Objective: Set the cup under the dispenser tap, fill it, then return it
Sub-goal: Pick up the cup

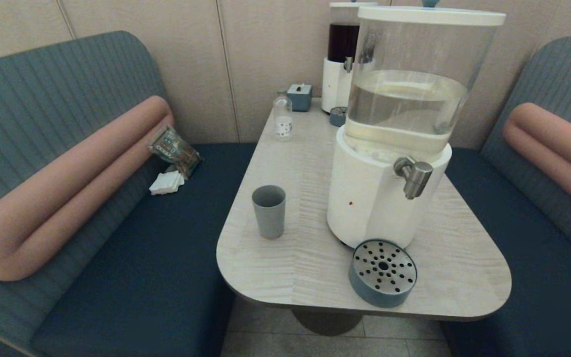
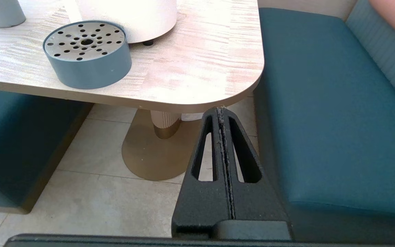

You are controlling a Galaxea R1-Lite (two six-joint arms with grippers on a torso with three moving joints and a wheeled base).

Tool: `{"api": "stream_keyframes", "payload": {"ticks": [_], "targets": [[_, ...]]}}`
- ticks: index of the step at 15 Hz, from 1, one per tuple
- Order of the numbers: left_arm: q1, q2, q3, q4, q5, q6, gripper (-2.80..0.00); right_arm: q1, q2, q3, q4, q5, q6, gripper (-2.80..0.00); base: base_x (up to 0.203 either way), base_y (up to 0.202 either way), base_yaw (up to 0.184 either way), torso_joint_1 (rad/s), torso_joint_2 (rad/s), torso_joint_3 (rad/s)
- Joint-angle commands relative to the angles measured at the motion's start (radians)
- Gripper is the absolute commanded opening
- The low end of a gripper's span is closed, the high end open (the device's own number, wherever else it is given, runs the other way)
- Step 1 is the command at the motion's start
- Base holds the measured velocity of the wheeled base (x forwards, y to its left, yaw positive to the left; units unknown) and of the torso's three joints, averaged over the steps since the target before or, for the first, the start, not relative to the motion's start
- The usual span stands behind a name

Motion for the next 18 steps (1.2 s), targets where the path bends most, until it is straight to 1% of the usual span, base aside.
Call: {"api": "stream_keyframes", "payload": {"ticks": [1,2,3,4,5,6,7,9,10,12,13,16,18], "targets": [[-0.004,0.16,-0.14,0.011,-0.116,-0.055,-2.8,0.0,0.001,0.001,0.0,0.0,-0.001,-2.8,0.0,0.0,0.0,0.0,0.0,0.0],[-0.011,0.228,-0.176,-0.003,-0.164,-0.084,-2.8,0.0,0.001,0.001,0.0,-0.001,0.0,-2.8,0.0,0.0,0.0,0.0,0.0,0.0],[-0.02,0.305,-0.203,-0.043,-0.21,-0.106,-2.8,0.0,0.001,0.001,0.0,-0.001,0.0,-2.8,0.0,0.0,0.0,0.0,0.0,0.0],[-0.027,0.386,-0.215,-0.119,-0.251,-0.12,-2.8,0.0,0.001,0.001,0.0,0.0,-0.001,-2.8,0.0,0.0,0.0,0.0,0.0,0.0],[-0.032,0.463,-0.216,-0.22,-0.289,-0.127,-2.8,0.0,0.001,0.001,0.0,0.0,0.0,-2.8,0.0,0.0,0.0,0.0,0.0,0.0],[-0.035,0.543,-0.204,-0.358,-0.337,-0.132,-2.8,0.0,0.001,0.001,0.0,0.0,0.0,-2.8,0.0,0.0,0.0,0.0,0.0,0.0],[-0.036,0.619,-0.173,-0.503,-0.386,-0.133,-2.8,0.0,0.001,0.001,0.0,0.0,-0.001,-2.8,0.0,0.0,0.0,0.0,0.0,0.0],[-0.038,0.735,-0.068,-0.78,-0.452,-0.135,-2.8,0.0,0.001,0.001,0.0,-0.001,-0.001,-2.8,0.0,0.0,0.0,0.0,0.0,0.0],[-0.039,0.775,-0.034,-0.846,-0.469,-0.135,-2.8,0.0,0.001,0.001,0.0,0.0,-0.001,-2.8,0.0,0.0,0.0,0.0,0.0,0.0],[-0.04,0.798,0.017,-0.879,-0.498,-0.134,-2.8,0.0,0.001,0.001,0.0,-0.001,0.0,-2.8,0.0,0.0,0.0,0.0,0.0,0.0],[-0.04,0.806,0.03,-0.88,-0.531,-0.124,-2.8,0.0,0.001,0.001,0.0,-0.001,-0.001,-2.8,0.0,0.0,0.0,0.0,0.0,0.0],[-0.04,0.846,0.021,-0.904,-0.604,-0.048,-2.8,0.0,0.001,0.001,0.0,0.0,0.0,-2.8,0.0,0.0,0.0,0.0,0.0,0.0],[-0.04,0.888,0.002,-0.973,-0.628,-0.012,-2.8,0.0,0.001,0.001,0.0,0.0,-0.001,-2.8,0.0,0.0,0.0,0.0,0.0,0.0]]}}
